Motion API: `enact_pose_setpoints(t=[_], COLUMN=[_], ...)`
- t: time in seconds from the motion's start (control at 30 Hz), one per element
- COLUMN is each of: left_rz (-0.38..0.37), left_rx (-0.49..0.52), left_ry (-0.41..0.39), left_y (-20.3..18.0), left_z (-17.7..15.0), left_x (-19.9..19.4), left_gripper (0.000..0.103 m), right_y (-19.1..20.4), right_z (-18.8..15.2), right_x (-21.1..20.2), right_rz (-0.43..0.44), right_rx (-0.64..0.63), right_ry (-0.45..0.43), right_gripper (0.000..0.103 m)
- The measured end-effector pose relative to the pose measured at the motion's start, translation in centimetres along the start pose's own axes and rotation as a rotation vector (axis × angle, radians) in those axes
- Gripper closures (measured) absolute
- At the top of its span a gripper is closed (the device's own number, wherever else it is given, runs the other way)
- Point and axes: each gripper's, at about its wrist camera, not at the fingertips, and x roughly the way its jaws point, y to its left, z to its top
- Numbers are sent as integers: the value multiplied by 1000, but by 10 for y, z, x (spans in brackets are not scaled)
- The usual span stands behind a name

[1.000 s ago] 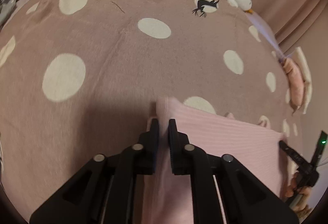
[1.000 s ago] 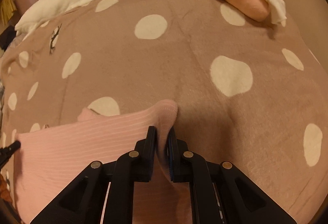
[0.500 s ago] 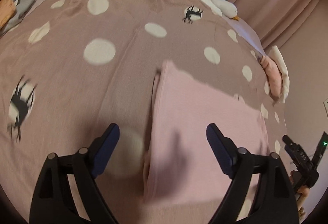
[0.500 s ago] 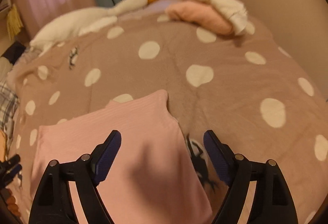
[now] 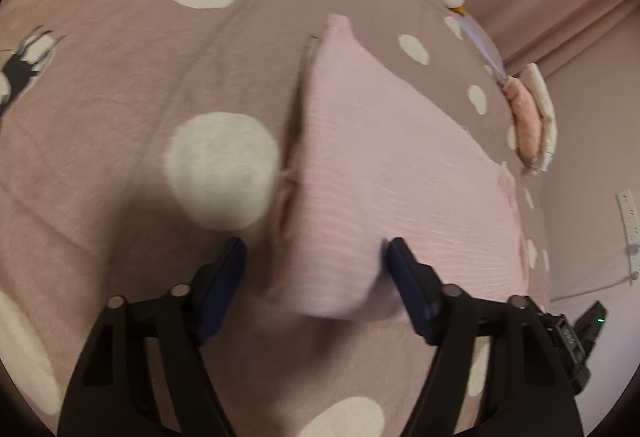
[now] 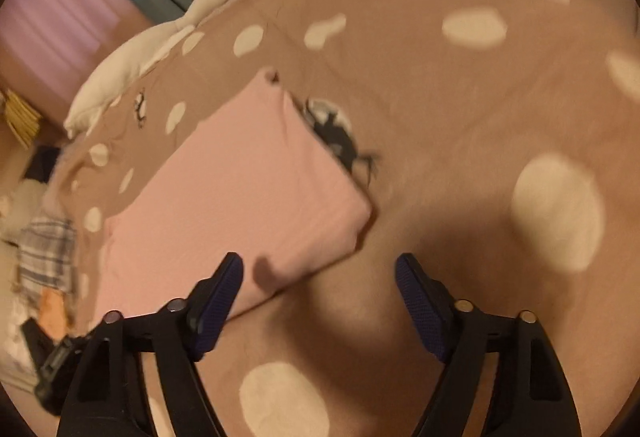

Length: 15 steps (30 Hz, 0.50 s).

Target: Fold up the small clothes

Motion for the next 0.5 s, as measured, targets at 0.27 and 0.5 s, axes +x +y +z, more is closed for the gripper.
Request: enact_pose_setpoints(t=[0.27,0.5], left_rz=[-67,13], left_rx=[-62,63], left_ry=[26,-57], left_y=[-3,-28], left_z=[2,-12], left_x=[21,-11], left_gripper=[86,92], right_y=[-4,20], right_z=[11,13], right_x=[34,17], right_rz=[260,211], right_rx=[118,24], right_ry=[2,-54], right_gripper=[65,91])
